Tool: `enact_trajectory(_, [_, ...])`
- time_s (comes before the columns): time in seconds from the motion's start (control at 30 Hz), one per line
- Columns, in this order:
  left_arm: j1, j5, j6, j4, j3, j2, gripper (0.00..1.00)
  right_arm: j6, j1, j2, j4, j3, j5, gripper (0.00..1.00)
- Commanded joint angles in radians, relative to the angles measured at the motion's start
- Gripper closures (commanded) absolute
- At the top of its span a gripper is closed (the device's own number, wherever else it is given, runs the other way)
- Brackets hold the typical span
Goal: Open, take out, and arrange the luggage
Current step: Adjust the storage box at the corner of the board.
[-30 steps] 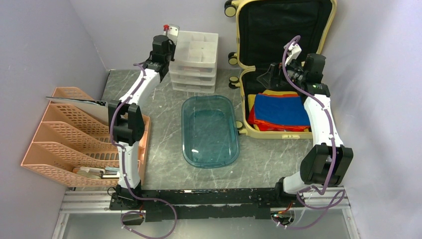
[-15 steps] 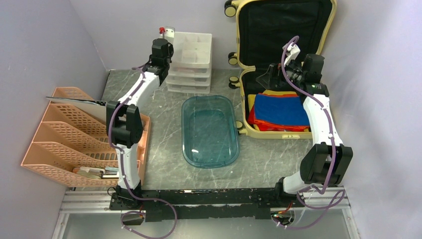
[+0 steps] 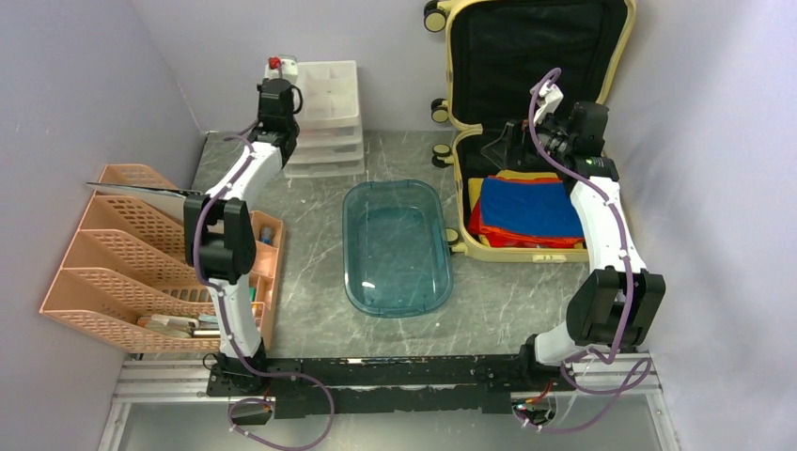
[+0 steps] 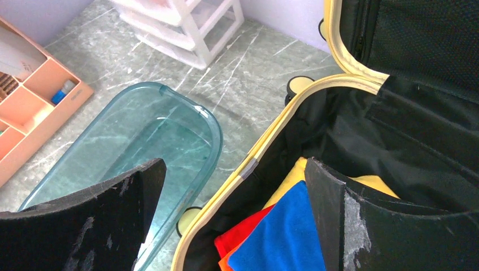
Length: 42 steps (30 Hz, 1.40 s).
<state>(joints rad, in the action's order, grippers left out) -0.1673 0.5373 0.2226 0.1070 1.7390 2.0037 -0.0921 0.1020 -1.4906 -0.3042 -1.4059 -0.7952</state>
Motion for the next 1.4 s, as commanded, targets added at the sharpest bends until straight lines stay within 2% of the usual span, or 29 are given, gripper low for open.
enact_trajectory(0.0, [0.086,0.154,0.106,0.12,-0.02,-0.057,0.95,0.003,-0.005,0.004,0.042,-0.004,-0.029,0.0])
enact_trajectory(0.27, [0.185,0.137,0.165,0.191,-0.004,-0.006,0.95,0.007,-0.005,0.006,0.045,-0.001,-0.027,0.0])
enact_trajectory(0.37, [0.196,0.143,0.217,0.231,0.016,0.025,0.9,0.012,-0.005,0.003,0.045,-0.001,-0.029,0.0])
enact_trajectory(0.4, [0.196,0.15,0.234,0.247,0.022,0.034,0.87,0.013,-0.006,0.002,0.045,-0.001,-0.029,0.0])
enact_trajectory(0.5, [0.196,0.18,0.257,0.263,0.063,0.062,0.63,0.015,-0.006,0.001,0.046,-0.001,-0.029,0.0])
enact_trajectory(0.57, [0.196,0.193,0.234,0.243,0.09,0.061,0.45,0.015,-0.006,0.002,0.045,0.0,-0.028,0.0])
enact_trajectory(0.6, [0.196,0.189,0.212,0.228,0.096,0.048,0.39,0.015,-0.007,0.003,0.045,0.001,-0.027,0.0])
enact_trajectory(0.8, [0.193,0.0,0.021,0.118,0.061,-0.106,0.21,0.014,-0.008,-0.001,0.047,0.001,-0.028,0.0])
enact_trajectory(0.97, [0.172,-0.16,-0.045,-0.014,0.096,-0.173,0.16,0.012,-0.012,-0.005,0.043,-0.001,-0.027,0.0])
enact_trajectory(1.1, [0.098,-0.261,-0.06,-0.07,0.093,-0.21,0.13,0.011,-0.012,0.003,0.046,0.001,-0.024,0.0])
enact_trajectory(1.27, [-0.002,-0.354,-0.05,-0.105,0.101,-0.209,0.13,0.012,-0.012,0.007,0.044,0.002,-0.025,0.0])
enact_trajectory(1.37, [-0.058,-0.363,-0.027,-0.141,0.12,-0.178,0.12,0.009,-0.012,0.013,0.046,0.004,-0.021,0.0])
